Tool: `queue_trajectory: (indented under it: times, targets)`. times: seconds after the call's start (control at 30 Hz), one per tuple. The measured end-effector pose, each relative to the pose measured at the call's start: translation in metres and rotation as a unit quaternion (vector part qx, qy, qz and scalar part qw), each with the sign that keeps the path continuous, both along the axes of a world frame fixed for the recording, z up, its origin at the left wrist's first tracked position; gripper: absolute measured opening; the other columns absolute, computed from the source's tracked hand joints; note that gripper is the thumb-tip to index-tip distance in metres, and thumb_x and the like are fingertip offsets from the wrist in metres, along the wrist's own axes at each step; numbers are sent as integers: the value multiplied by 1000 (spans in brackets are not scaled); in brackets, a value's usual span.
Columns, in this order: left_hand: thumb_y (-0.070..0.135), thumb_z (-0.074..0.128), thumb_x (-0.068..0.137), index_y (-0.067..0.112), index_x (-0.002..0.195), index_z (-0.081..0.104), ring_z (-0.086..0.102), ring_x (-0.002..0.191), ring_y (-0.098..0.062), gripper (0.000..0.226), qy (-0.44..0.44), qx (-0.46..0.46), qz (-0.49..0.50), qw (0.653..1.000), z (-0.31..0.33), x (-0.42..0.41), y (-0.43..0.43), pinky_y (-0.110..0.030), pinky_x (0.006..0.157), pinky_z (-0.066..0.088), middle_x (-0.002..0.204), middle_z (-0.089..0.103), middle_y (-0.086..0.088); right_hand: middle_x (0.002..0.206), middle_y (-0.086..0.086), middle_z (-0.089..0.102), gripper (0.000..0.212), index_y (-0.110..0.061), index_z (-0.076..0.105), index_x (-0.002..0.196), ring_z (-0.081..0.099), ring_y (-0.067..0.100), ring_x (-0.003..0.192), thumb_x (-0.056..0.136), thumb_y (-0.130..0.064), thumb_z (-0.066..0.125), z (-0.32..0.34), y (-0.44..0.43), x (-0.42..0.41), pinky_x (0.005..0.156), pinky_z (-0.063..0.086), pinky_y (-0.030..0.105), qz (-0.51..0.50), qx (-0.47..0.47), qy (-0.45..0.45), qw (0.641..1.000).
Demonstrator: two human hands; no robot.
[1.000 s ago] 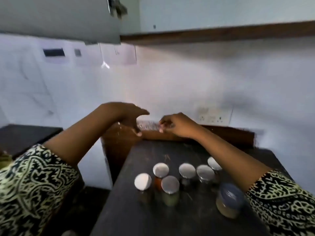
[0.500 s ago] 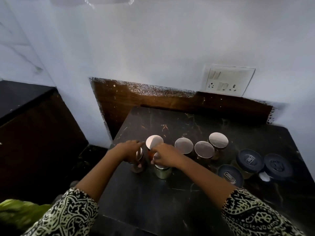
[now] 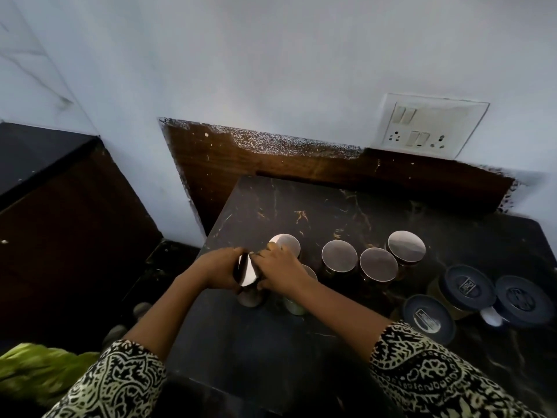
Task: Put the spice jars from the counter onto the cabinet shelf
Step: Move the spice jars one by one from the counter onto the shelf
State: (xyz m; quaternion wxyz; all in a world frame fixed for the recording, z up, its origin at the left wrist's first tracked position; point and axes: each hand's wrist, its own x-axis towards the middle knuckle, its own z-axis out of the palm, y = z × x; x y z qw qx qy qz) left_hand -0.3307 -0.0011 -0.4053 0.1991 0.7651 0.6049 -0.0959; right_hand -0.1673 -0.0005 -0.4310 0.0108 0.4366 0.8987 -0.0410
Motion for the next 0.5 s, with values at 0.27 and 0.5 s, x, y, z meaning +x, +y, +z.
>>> queue_trajectory:
  times: [0.27,0.5]
  targets:
    - [39,81,67,24,129,47,55,99,-7,72,-124,-16,-52,991,94,-5,8,-15,80,47,115,56,9,141,0,47,86,-23,34,144,44,12,127,71,-32,79,73,-6,35,95,36,16,-72,-197,333,919]
    - [60,76,51,43,121,51,59,98,6,76,-230,30,-167,958,192,49,20,-15,82,47,111,61,23,110,-8,66,61,-35,49,123,63,5,106,74,-12,76,155,-21,101,94,51,25,-114,-295,520,793]
